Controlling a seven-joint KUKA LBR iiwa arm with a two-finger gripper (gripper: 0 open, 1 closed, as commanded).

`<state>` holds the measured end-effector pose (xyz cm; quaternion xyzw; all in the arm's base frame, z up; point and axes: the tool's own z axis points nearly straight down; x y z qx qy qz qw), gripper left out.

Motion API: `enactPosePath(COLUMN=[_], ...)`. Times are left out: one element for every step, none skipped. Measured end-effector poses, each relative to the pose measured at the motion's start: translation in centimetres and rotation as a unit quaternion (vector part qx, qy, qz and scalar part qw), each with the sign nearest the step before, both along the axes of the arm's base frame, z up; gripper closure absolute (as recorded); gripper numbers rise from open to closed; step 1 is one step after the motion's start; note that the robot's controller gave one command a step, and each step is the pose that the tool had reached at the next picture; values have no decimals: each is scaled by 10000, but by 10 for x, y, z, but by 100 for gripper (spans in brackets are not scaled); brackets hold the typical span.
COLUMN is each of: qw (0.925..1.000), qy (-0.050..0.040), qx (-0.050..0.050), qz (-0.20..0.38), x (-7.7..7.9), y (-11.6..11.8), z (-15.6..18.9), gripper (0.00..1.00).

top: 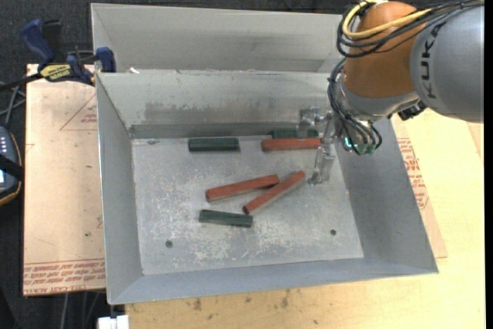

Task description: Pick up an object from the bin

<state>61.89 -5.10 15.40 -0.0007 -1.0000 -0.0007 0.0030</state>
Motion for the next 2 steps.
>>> enactPosePath(qw=[10000, 9960], qy=[-38, -60], qx=[-4, -1], qz=[4, -889], x=[2, 39], y=[0, 33], z=[4, -82], gripper=[0, 100])
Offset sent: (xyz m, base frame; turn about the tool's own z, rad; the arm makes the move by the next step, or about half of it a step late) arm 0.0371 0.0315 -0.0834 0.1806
